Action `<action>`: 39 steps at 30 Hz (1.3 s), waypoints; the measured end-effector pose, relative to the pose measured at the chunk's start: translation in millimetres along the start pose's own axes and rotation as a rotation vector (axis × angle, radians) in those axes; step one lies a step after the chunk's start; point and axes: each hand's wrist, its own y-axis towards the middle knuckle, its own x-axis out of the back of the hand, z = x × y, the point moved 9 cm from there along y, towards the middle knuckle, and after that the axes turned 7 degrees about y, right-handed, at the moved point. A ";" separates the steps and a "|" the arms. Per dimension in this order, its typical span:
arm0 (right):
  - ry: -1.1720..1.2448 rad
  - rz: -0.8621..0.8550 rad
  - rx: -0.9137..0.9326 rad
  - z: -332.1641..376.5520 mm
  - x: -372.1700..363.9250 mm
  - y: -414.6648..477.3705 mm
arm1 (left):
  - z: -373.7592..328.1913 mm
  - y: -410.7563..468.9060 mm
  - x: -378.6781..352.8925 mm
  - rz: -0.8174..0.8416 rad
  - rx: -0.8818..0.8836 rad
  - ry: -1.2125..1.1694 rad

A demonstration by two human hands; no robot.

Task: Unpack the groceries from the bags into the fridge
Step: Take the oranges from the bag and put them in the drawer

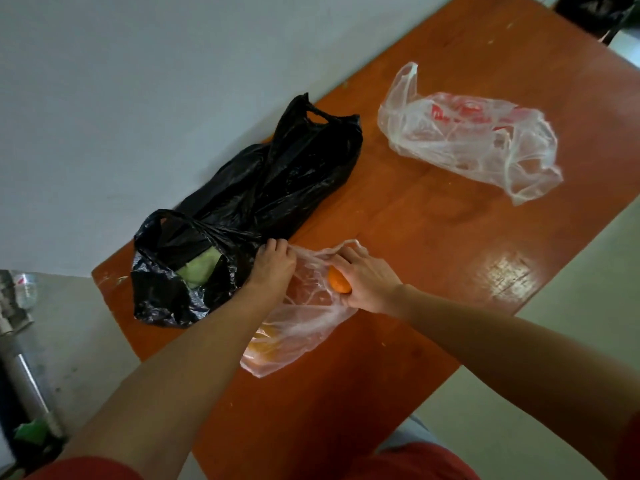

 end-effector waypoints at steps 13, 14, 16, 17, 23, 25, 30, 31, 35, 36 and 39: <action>-0.088 -0.071 -0.153 -17.1 11.4 -11.3 | -4.2 -42.8 -22.5 0.106 -0.028 -0.431; -0.070 -0.066 -0.169 -15.3 11.6 -14.1 | -5.5 -48.9 -25.6 0.133 -0.041 -0.416; -0.024 -0.051 -0.196 -12.4 11.4 -21.1 | -7.3 -60.3 -26.8 0.140 -0.052 -0.401; 0.007 -0.057 -0.205 -9.9 12.3 -26.6 | -7.6 -66.7 -24.3 0.114 -0.053 -0.398; 0.048 -0.216 -0.295 14.6 34.8 -85.1 | -12.1 -109.2 23.1 -0.313 -0.143 -0.343; 0.028 -0.268 -0.317 27.3 43.7 -110.8 | -17.3 -126.1 37.8 -0.398 -0.162 -0.259; -0.058 -0.356 -0.379 48.3 64.2 -179.3 | -45.2 -166.0 89.1 -0.571 -0.256 -0.099; -0.071 -0.365 -0.389 49.9 68.3 -193.9 | -54.2 -173.7 102.0 -0.595 -0.286 -0.087; -0.131 -0.415 -0.422 45.7 86.7 -258.3 | -99.2 -193.6 152.0 -0.618 -0.371 -0.032; -0.140 -0.434 -0.437 41.1 92.4 -276.0 | -112.7 -197.4 165.6 -0.626 -0.392 -0.021; -0.165 -0.488 -0.482 22.1 111.2 -332.9 | -161.3 -209.3 208.9 -0.673 -0.461 0.034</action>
